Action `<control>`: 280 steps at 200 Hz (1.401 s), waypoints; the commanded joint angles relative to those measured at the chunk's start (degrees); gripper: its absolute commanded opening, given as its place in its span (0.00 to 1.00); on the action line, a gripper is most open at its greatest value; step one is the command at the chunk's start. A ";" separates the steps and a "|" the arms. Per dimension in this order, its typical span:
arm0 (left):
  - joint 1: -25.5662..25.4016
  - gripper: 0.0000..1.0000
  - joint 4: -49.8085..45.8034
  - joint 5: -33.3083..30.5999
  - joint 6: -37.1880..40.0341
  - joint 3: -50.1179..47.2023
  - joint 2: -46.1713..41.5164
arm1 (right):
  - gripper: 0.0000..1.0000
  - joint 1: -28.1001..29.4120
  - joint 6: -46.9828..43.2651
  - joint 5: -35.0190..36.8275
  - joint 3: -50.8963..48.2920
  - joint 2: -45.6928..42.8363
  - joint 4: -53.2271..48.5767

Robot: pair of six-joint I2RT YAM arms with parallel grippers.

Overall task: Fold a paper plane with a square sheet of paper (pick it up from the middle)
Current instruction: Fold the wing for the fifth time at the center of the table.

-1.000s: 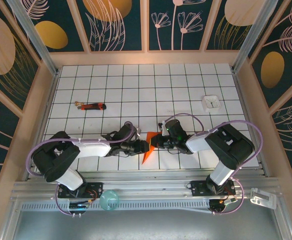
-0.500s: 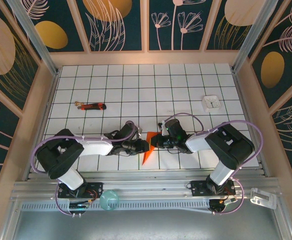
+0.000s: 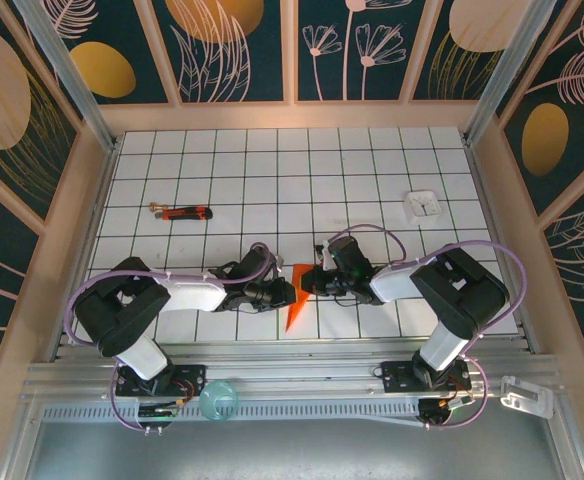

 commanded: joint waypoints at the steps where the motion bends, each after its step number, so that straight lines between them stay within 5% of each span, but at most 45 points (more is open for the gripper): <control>1: -0.93 0.19 3.28 0.89 -1.03 -0.32 0.09 | 0.00 0.32 -1.22 3.19 0.35 0.33 -5.28; 112: -3.88 0.47 -3.31 -0.23 -2.42 -4.03 -10.02 | 0.00 0.32 -0.99 3.81 -0.93 0.44 -5.46; 162: -3.85 0.54 3.01 -0.63 -6.51 -8.76 -15.47 | 0.00 0.40 -0.84 3.79 -1.24 0.57 -5.11; 280: -5.79 0.53 -4.57 -1.88 -2.31 -2.66 -7.69 | 0.00 0.38 -0.86 3.99 -1.32 0.29 -5.20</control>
